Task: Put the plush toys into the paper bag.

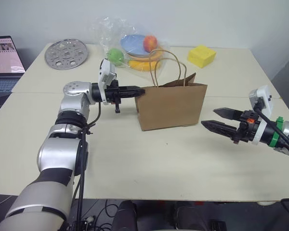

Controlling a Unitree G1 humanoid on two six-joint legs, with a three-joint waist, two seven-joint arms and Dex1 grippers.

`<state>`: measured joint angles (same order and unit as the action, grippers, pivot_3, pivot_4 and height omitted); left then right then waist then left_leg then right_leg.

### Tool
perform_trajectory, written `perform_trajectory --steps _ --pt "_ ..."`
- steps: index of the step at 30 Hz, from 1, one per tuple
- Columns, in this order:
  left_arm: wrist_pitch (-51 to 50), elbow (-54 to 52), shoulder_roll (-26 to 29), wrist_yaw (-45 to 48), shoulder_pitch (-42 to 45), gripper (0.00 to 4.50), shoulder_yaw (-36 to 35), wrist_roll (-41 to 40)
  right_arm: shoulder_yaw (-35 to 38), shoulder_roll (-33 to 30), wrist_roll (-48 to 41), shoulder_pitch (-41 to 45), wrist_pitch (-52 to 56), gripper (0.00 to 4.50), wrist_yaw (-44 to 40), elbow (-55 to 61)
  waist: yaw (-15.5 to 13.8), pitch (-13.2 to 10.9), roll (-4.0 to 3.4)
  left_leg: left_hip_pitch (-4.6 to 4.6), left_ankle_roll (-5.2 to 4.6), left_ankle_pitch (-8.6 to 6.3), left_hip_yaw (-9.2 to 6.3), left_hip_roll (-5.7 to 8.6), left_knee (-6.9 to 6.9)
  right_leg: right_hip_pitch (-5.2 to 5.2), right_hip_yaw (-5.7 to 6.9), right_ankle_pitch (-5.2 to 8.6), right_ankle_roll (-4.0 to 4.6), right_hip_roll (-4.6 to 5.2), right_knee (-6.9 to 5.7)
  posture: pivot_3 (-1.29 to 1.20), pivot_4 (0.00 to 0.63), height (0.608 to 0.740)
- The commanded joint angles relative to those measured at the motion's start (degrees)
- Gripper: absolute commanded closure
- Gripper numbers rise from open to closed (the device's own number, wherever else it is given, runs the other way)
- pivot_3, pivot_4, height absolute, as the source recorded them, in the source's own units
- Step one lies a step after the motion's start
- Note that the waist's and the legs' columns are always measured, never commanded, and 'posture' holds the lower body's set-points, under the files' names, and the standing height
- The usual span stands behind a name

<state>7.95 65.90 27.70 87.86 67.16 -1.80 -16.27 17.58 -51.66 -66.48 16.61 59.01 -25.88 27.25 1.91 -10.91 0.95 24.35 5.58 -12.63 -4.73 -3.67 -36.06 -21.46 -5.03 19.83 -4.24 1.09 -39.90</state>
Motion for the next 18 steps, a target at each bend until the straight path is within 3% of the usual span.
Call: perform_trajectory --steps 1,12,15,18 --pt "0.48 0.16 0.33 -0.17 1.56 4.46 -1.39 0.90 0.50 0.64 0.07 1.08 -0.98 0.00 0.36 1.42 0.04 0.00 0.00 0.00 0.00 0.00 0.00 0.00 0.00 0.00 0.01 0.00 0.00 0.00 0.00 0.00 0.150 0.740" --pt "-1.50 -0.41 -0.60 3.63 1.99 4.46 -1.71 2.39 0.54 1.97 -0.11 0.97 -0.83 0.00 1.58 2.01 0.04 0.00 0.00 0.00 0.00 0.01 0.00 0.00 -0.02 0.01 0.01 0.00 0.00 0.00 -0.03 0.00 0.150 0.740" --pt "-9.39 -5.12 0.10 4.55 2.81 4.46 -2.80 -3.04 1.71 1.18 -0.56 -0.01 -0.46 0.00 1.26 2.43 0.05 0.00 0.00 0.00 0.00 0.01 -0.01 0.00 -0.02 0.01 0.01 0.00 0.00 0.00 -0.04 0.00 0.150 0.740" --pt "-13.06 -12.49 2.87 4.64 2.39 4.46 0.54 -8.23 5.31 -3.04 -1.53 -3.30 1.75 0.00 -2.06 1.69 -0.06 -0.01 -0.01 0.05 0.00 0.01 -0.04 0.00 -0.01 -0.01 0.03 0.00 0.00 0.01 -0.03 0.00 0.150 0.740"
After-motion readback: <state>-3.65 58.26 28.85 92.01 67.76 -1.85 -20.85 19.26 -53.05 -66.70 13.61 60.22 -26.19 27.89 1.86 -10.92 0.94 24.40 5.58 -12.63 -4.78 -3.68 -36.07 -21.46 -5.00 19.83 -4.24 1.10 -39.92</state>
